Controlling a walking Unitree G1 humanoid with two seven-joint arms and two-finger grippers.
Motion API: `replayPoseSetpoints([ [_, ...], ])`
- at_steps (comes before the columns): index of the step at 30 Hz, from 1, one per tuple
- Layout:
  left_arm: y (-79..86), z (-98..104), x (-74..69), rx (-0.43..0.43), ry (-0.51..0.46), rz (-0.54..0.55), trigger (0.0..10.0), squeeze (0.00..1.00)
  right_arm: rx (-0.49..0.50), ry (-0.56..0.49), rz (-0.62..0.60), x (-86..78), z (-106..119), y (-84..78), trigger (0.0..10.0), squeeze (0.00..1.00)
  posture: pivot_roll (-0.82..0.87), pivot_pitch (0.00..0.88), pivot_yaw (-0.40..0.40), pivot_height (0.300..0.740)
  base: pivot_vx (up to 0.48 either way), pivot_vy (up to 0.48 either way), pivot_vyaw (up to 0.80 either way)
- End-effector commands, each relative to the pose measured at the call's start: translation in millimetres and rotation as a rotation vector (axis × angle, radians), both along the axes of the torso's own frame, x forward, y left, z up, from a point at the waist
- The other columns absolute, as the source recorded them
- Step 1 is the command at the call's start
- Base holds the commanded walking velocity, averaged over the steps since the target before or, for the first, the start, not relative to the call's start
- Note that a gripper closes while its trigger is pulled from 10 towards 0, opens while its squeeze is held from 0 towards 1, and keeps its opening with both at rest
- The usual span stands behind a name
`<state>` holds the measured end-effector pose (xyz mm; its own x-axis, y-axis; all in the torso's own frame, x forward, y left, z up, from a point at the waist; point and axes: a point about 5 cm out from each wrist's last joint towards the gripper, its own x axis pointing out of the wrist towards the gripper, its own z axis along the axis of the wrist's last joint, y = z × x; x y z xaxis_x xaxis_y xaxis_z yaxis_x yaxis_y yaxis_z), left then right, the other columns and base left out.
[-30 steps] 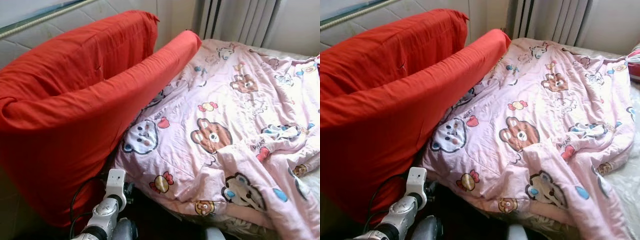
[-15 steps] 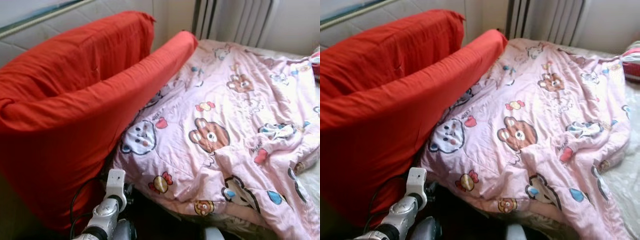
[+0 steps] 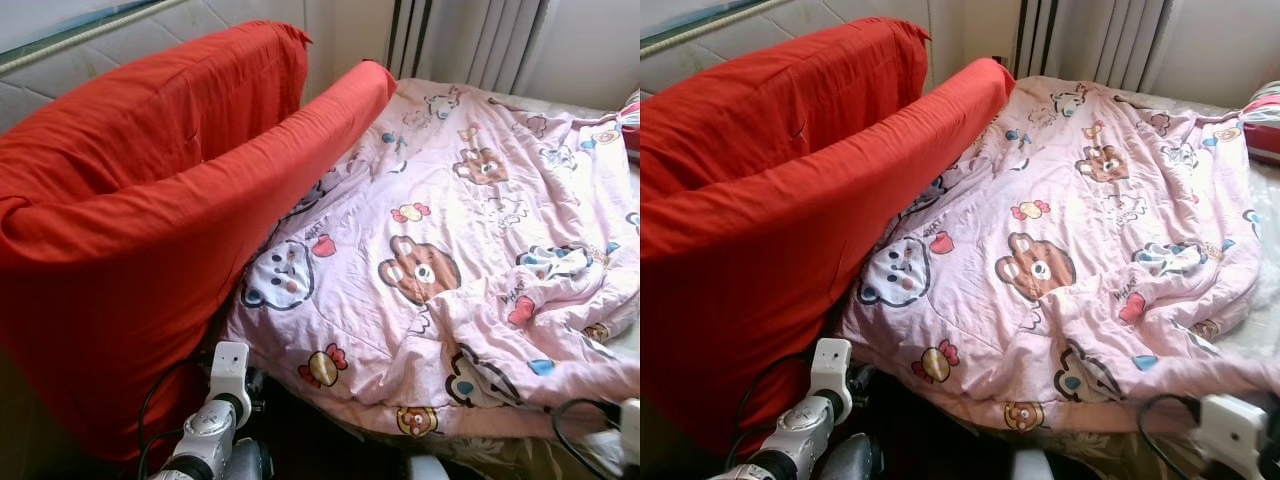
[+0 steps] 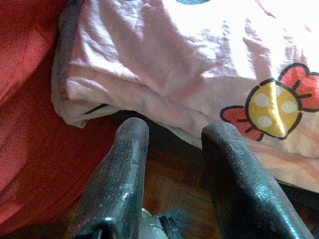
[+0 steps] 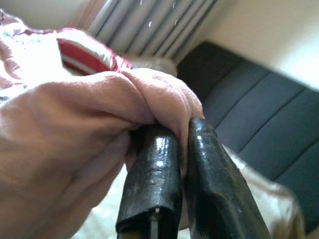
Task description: Clean up the room
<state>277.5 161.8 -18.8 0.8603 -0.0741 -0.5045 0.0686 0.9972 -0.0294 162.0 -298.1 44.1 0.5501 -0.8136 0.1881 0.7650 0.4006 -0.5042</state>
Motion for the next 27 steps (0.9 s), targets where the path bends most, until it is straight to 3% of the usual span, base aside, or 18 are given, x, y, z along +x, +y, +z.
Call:
replayPoseSetpoints([
  [1, 2.8, -6.3, -6.4, 0.0, 0.038, 0.017, 10.0, 0.0, 0.201, 0.058, -0.033, -11.3, -26.7, -2.9, 0.0, 0.0, -0.15, 0.057, 0.017, 0.628, 0.0, 0.0, 0.0],
  [2, 2.8, -6.3, -6.4, 0.0, 0.038, 0.017, 10.0, 0.0, 0.264, 0.063, -0.03, -12.3, -33.7, -1.8, 0.0, 0.0, -0.15, 0.057, 0.017, 0.628, 0.0, 0.0, 0.0],
  [3, 3.1, -6.4, -6.5, 0.001, 0.038, 0.017, 10.0, 0.0, 0.453, 0.107, 0.017, -11.6, -55.0, 6.0, 3.5, 0.0, -0.15, 0.064, 0.02, 0.628, 0.0, 0.0, 0.0],
  [4, 3.6, -7.1, -7.4, 0.001, 0.043, 0.018, 10.0, 0.0, 0.515, 0.131, 0.045, -11.7, -63.2, 11.2, 5.8, 0.0, -0.15, 0.064, 0.02, 0.628, 0.0, 0.0, 0.0],
  [5, 4.0, -7.7, -8.0, 0.001, 0.046, 0.019, 10.0, 0.0, 0.551, 0.146, 0.063, -11.9, -67.6, 14.9, 5.8, 0.0, -0.15, 0.064, 0.02, 0.628, 0.0, 0.0, 0.0],
  [6, 4.3, -8.2, -8.6, 0.002, 0.049, 0.02, 10.0, 0.0, 0.576, 0.178, 0.091, -12.7, -73.7, 19.8, 10.0, 0.0, -0.15, 0.067, 0.021, 0.628, 0.0, 0.0, 0.0],
  [7, 4.8, -8.6, -9.1, 0.002, 0.051, 0.019, 10.0, 0.0, 0.595, 0.229, 0.128, -14.1, -82.5, 27.8, 10.0, 0.0, -0.14, 0.066, 0.02, 0.628, 0.0, 0.0, 0.0],
  [27, 4.8, -8.6, -9.1, 0.002, 0.051, 0.019, 10.0, 0.0, 0.595, 0.229, 0.128, -14.1, -82.5, 27.8, 10.0, 0.0, -0.14, 0.066, 0.02, 0.628, 0.0, 0.0, 0.0],
])
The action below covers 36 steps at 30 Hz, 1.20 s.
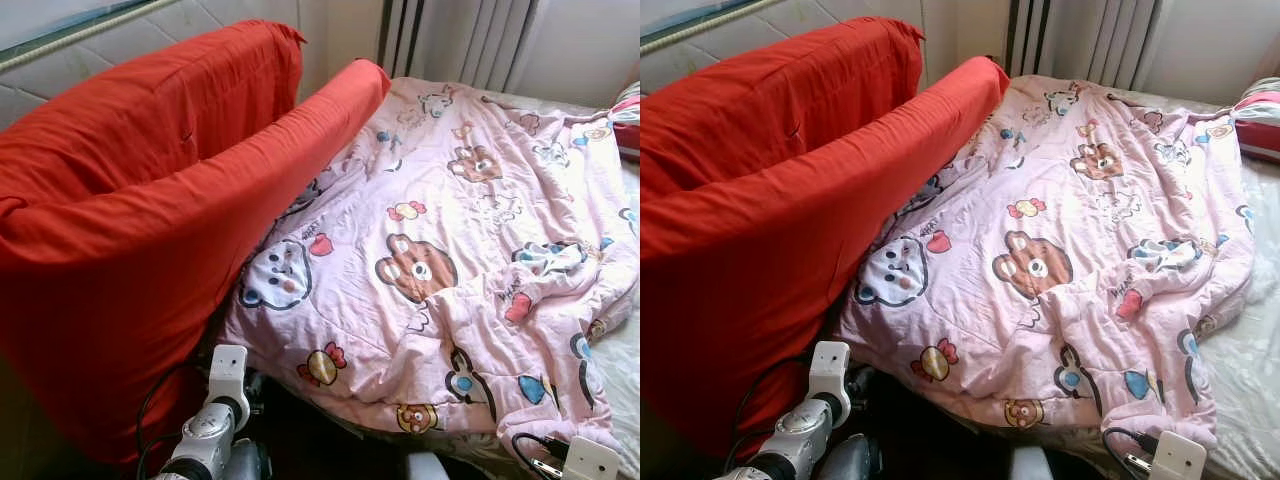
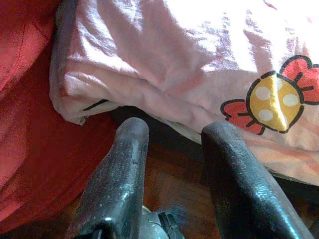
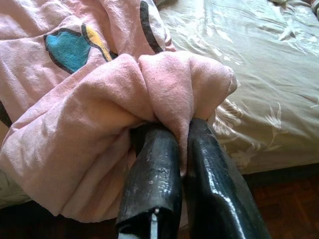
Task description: Clean up the room
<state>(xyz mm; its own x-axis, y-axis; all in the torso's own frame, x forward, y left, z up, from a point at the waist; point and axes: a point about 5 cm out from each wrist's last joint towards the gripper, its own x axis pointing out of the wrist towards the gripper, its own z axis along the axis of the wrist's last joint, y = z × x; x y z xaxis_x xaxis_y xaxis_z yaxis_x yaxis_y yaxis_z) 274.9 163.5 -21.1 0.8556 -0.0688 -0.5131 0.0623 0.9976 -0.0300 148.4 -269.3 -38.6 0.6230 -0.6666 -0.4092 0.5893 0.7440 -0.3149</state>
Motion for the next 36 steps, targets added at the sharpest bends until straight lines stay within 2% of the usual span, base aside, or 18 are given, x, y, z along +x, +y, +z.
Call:
replayPoseSetpoints([
  [1, 3.1, -6.3, -6.5, 0.002, 0.041, 0.013, 10.0, 0.0, 0.001, -0.003, -0.002, -0.6, 0.2, -1.0, 10.0, 0.0, -0.14, 0.066, 0.02, 0.628, 0.0, 0.0, 0.0],
  [11, 3.1, -6.3, -6.5, 0.002, 0.041, 0.013, 10.0, 0.0, 0.001, -0.003, -0.002, -0.6, 0.2, -1.0, 10.0, 0.0, -0.14, 0.066, 0.02, 0.628, 0.0, 0.0, 0.0],
  [12, 3.2, -6.4, -6.6, 0.003, 0.041, 0.013, 10.0, 0.0, 0.026, 0.003, 0.023, -0.5, -5.1, 0.9, 10.0, 0.0, -0.14, 0.066, 0.02, 0.628, 0.0, 0.0, 0.0],
  [13, 13.8, -19.0, -23.7, 0.037, 0.101, 0.011, 10.0, 0.0, 0.151, -0.02, 0.067, 13.7, -15.8, 21.0, 10.0, 0.0, -0.1, 0.044, 0.042, 0.637, 0.0, 0.0, 0.0],
  [14, 13.8, -19.0, -23.7, 0.037, 0.101, 0.011, 10.0, 0.0, 0.151, -0.02, 0.067, 13.7, -15.8, 21.0, 10.0, 0.0, -0.1, 0.044, 0.042, 0.637, 0.0, 0.0, 0.0],
  [15, 18.4, -24.3, -31.7, 0.052, 0.128, 0.01, 10.0, 0.0, 0.203, -0.022, 0.081, 19.4, -19.1, 30.1, 10.0, 0.0, -0.09, 0.043, 0.043, 0.637, 0.0, 0.0, 0.0],
  [24, 19.7, -26.3, -34.8, 0.056, 0.136, 0.012, 10.0, 0.0, 0.221, -0.029, 0.094, 20.9, -21.7, 32.5, 10.0, 0.0, -0.09, 0.045, 0.043, 0.637, 0.0, 0.0, 0.0],
  [30, 20.2, -26.1, -34.7, 0.056, 0.135, 0.013, 10.0, 0.0, 0.219, -0.078, 0.106, 24.2, -18.0, 31.9, 10.0, 0.0, -0.08, 0.056, 0.042, 0.637, 0.0, 0.0, 0.0],
  [36, 21.0, -25.9, -34.6, 0.058, 0.134, 0.014, 10.0, 0.0, 0.205, -0.102, 0.105, 26.5, -15.7, 29.9, 10.0, 0.0, -0.08, 0.062, 0.043, 0.677, 0.0, 0.0, 0.0],
])
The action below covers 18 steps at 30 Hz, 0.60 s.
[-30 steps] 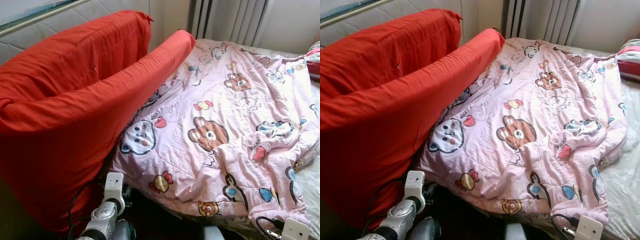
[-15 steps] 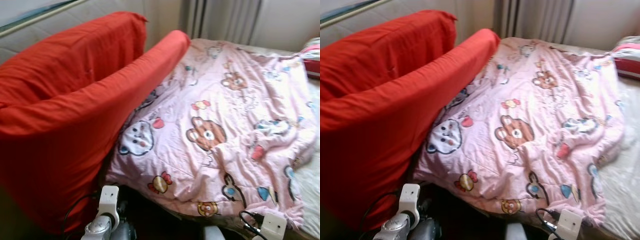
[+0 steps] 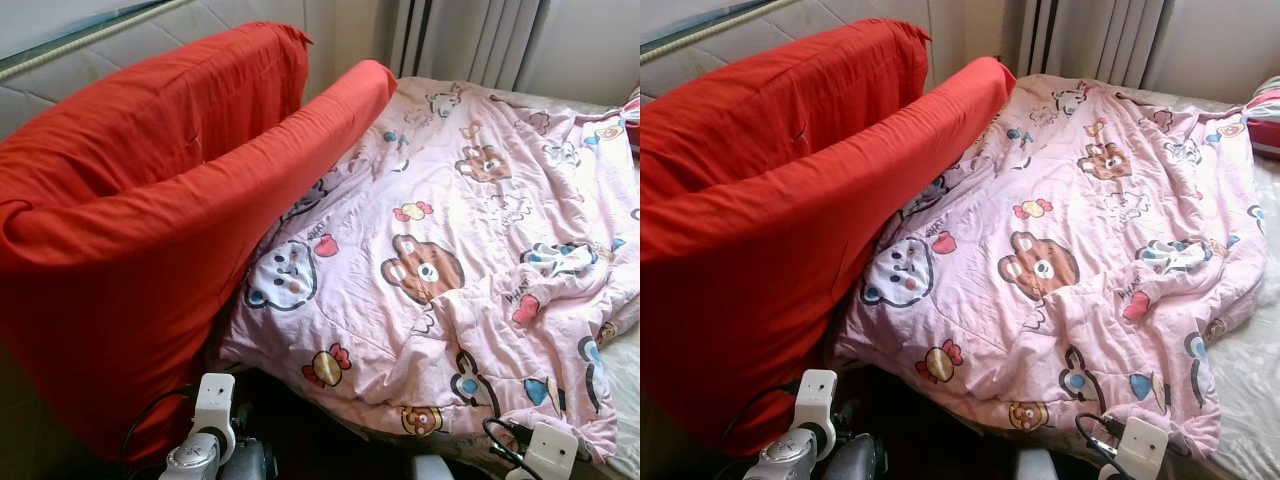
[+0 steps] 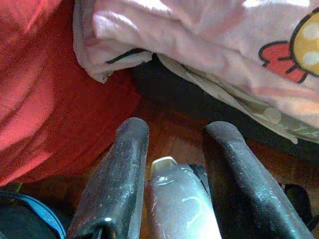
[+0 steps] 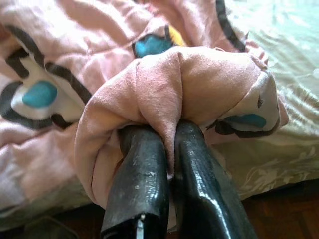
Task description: Clean up the room
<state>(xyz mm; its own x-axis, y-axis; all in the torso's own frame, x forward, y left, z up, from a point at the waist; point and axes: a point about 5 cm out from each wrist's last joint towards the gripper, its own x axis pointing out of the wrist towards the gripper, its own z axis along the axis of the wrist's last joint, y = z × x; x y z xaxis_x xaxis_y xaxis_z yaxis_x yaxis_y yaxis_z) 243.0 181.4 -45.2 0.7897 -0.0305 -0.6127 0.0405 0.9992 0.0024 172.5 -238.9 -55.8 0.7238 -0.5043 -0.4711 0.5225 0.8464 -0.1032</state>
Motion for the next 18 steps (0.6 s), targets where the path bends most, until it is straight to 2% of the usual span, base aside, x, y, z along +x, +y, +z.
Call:
replayPoseSetpoints([
  [1, 3.1, -1.7, -2.6, 0.019, 0.016, -0.007, 10.0, 0.0, 0.002, -0.016, -0.002, 2.5, 1.5, -0.5, 10.0, 0.0, -0.08, 0.062, 0.043, 0.682, 0.0, 0.0, 0.0],
  [10, 4.1, -1.9, -3.0, 0.021, 0.018, -0.002, 10.0, 0.0, 0.012, -0.016, 0.0, 2.8, 0.4, 1.4, 10.0, 0.0, -0.08, 0.063, 0.044, 0.737, 0.0, 0.0, 0.0],
  [18, 4.3, -5.0, -7.3, 0.017, 0.034, 0.004, 10.0, 0.0, 0.013, -0.01, -0.011, 4.0, 0.6, -1.4, 10.0, 0.0, -0.08, 0.067, 0.039, 0.74, 0.0, 0.0, 0.0],
])
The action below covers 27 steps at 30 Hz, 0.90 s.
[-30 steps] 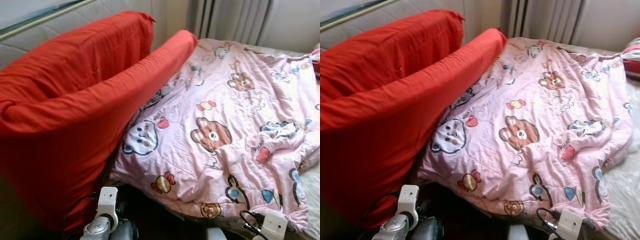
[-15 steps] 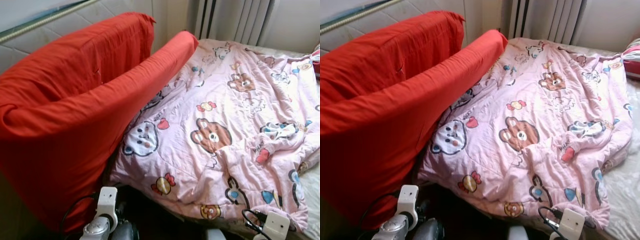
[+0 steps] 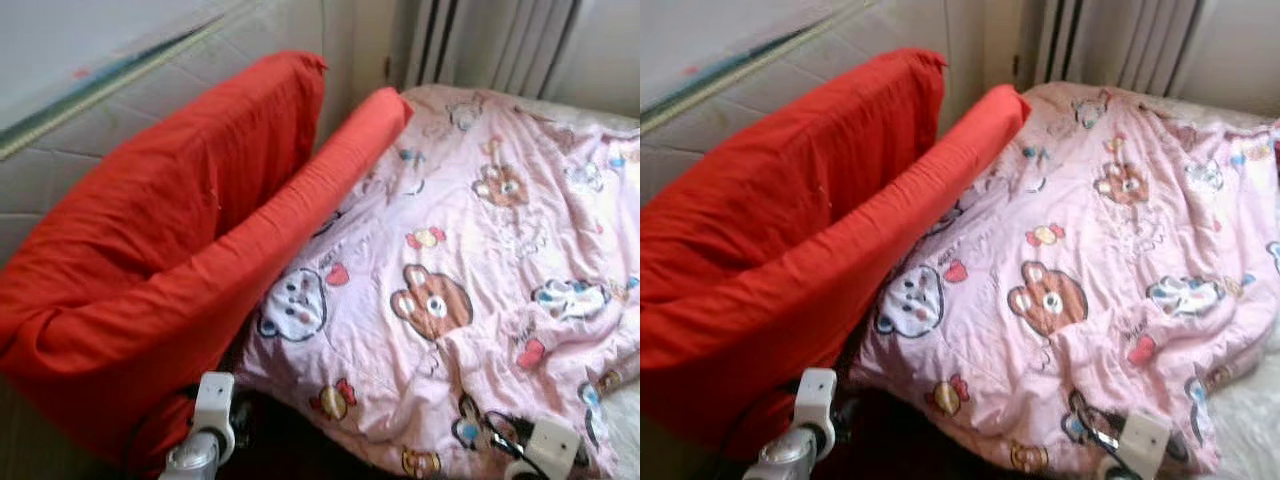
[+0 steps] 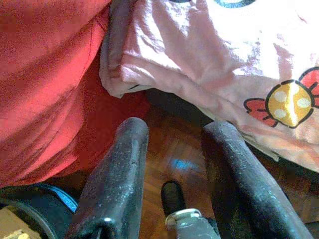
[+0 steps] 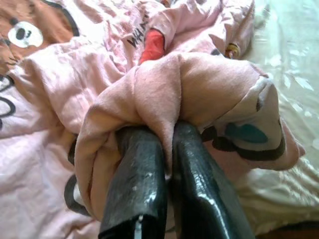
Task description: Clean up the room
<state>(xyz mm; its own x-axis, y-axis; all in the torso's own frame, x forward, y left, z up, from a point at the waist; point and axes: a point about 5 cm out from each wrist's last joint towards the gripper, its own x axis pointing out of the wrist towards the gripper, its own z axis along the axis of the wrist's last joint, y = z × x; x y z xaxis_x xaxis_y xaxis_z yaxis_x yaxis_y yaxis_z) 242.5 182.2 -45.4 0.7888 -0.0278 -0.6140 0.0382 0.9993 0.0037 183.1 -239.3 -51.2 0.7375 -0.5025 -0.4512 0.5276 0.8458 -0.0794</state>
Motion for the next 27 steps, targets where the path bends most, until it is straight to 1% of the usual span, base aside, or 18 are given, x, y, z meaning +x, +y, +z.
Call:
replayPoseSetpoints([
  [1, 3.6, -5.0, -7.1, 0.015, 0.033, 0.002, 10.0, 0.0, 0.005, 0.023, -0.009, -6.5, -3.8, -1.3, 10.0, 0.0, -0.08, 0.067, 0.038, 0.74, 0.0, 0.0, 0.0],
  [13, 5.0, -8.6, -12.7, 0.012, 0.053, 0.005, 10.0, 0.0, 0.001, 0.017, -0.004, -3.7, -2.5, -1.7, 10.0, 0.0, -0.08, 0.08, 0.04, 0.74, 0.0, 0.0, 0.0],
  [27, 5.3, -7.3, -11.3, 0.003, 0.043, 0.004, 10.0, 0.0, -0.004, -0.006, -0.006, -1.1, 0.0, -1.2, 10.0, 0.0, -0.08, 0.091, 0.047, 0.74, 0.0, 0.0, 0.0],
])
